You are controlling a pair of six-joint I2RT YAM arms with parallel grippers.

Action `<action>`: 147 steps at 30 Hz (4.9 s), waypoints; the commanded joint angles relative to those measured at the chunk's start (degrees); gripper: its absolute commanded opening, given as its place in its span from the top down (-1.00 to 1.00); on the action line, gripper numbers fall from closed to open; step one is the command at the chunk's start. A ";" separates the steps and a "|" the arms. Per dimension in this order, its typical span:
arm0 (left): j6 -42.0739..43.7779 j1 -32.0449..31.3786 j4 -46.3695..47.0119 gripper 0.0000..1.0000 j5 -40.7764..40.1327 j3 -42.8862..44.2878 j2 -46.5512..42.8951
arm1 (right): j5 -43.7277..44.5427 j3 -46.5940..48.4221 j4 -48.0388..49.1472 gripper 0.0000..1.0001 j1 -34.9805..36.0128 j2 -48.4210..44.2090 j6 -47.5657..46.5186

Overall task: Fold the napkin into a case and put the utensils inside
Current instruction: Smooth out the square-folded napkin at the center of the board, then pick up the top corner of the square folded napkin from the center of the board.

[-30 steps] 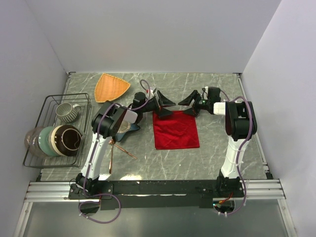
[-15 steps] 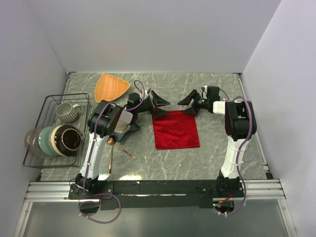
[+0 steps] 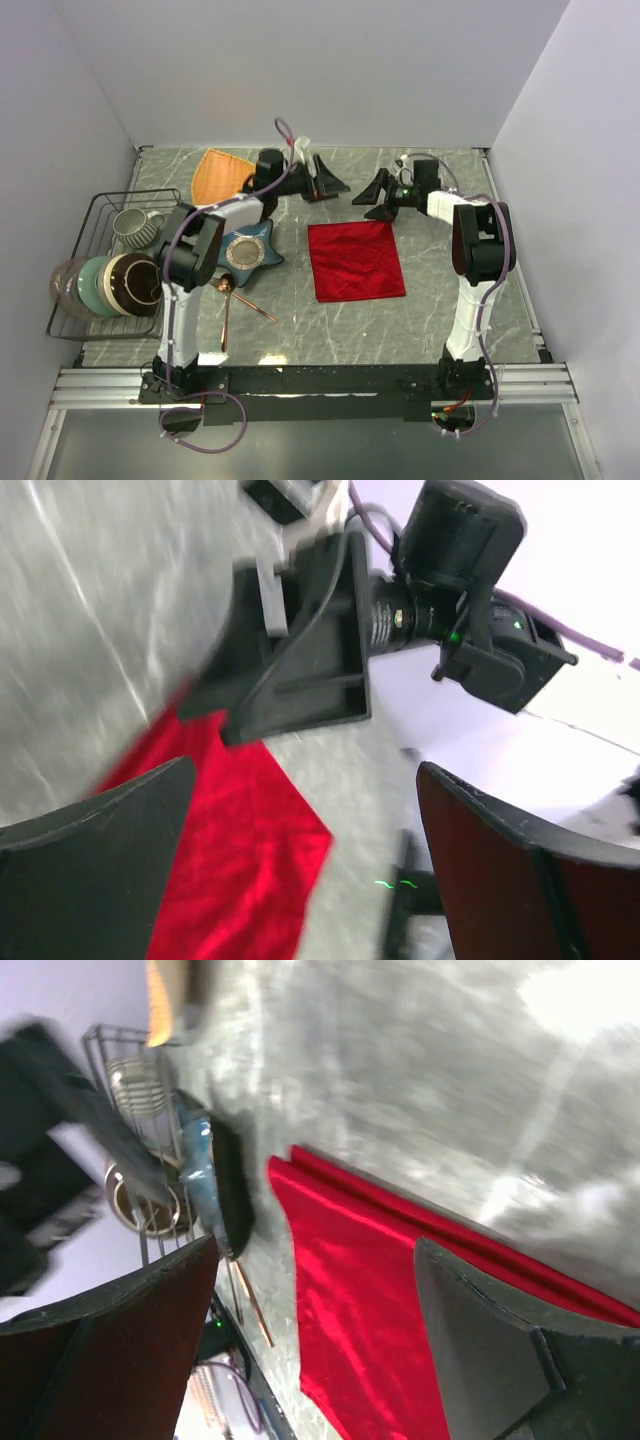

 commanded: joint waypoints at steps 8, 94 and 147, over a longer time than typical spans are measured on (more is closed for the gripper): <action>59.90 0.32 -44.63 0.24 -18.18 15.15 -7.83 | 5.31 2.29 -21.34 -0.42 -3.81 -13.06 -16.05; 112.41 -28.24 -45.79 0.20 -11.78 -41.63 -44.23 | 15.69 -12.22 -37.19 0.00 -0.30 -24.49 -30.21; 105.65 -23.07 -41.04 0.99 -13.72 -24.67 -33.25 | 13.07 -12.13 -36.22 -0.02 -1.79 -23.88 -28.63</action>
